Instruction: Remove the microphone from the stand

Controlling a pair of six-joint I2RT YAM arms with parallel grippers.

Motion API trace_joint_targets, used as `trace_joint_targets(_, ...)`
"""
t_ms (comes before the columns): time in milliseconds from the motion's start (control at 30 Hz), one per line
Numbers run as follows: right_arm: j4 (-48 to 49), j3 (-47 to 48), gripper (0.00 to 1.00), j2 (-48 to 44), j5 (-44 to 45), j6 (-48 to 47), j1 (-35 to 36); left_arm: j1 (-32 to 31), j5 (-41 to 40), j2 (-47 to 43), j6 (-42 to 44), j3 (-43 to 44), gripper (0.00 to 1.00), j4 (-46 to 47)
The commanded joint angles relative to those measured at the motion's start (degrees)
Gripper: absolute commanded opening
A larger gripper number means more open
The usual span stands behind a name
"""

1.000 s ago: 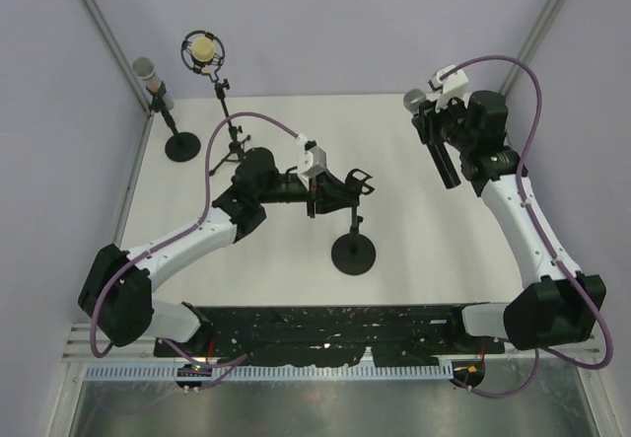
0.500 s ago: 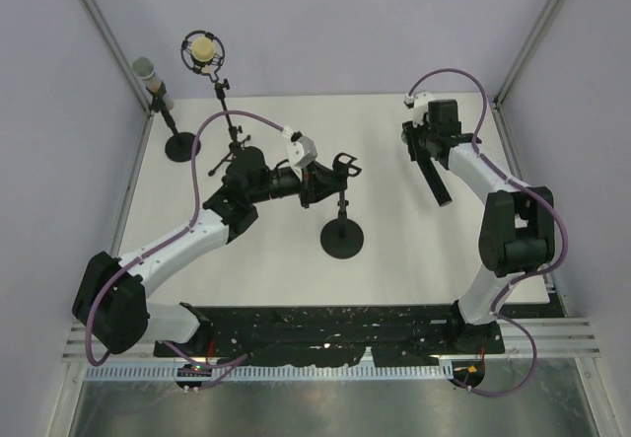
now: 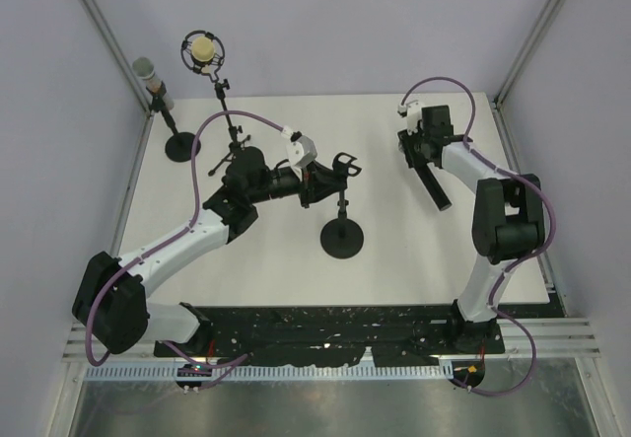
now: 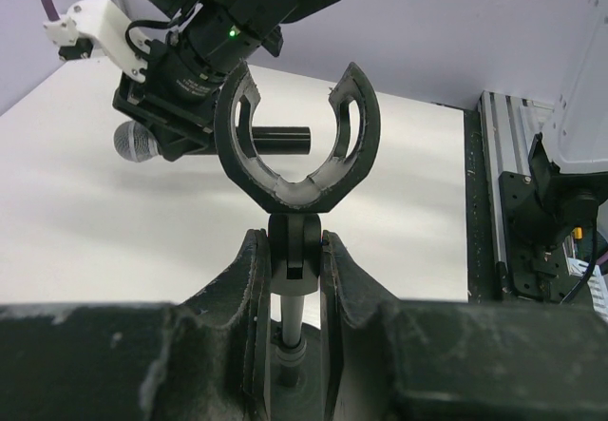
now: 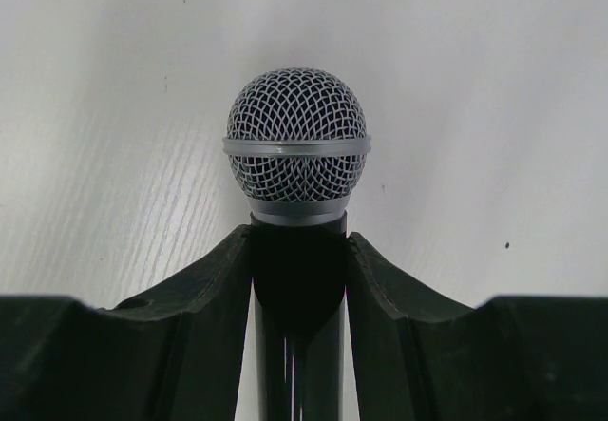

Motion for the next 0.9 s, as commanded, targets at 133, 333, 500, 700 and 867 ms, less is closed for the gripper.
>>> trace_joint_targets(133,0.5,3.2,0.15,3.7,0.1,0.3,0.2,0.7,-2.4,1.2,1.7,-1.1,0.0,-3.6)
trace_joint_targets(333,-2.2,5.9,0.27,6.5,0.6,0.5,0.2,0.7,-2.3,1.7,1.7,-0.9,0.0,-3.8)
trace_joint_targets(500,-4.5,7.9,0.38,8.5,0.5,0.4,0.2,0.8,-2.3,1.8,1.7,-0.7,0.0,-4.0)
trace_joint_targets(700,-7.4,10.5,0.45,10.5,0.7,0.1,0.2,0.7,-2.1,2.0,1.7,-0.3,0.0,-4.5)
trace_joint_targets(867,-8.7,11.4,0.5,11.6,0.9,0.0,0.2,0.8,-2.0,2.1,1.7,-0.1,0.0,-4.8)
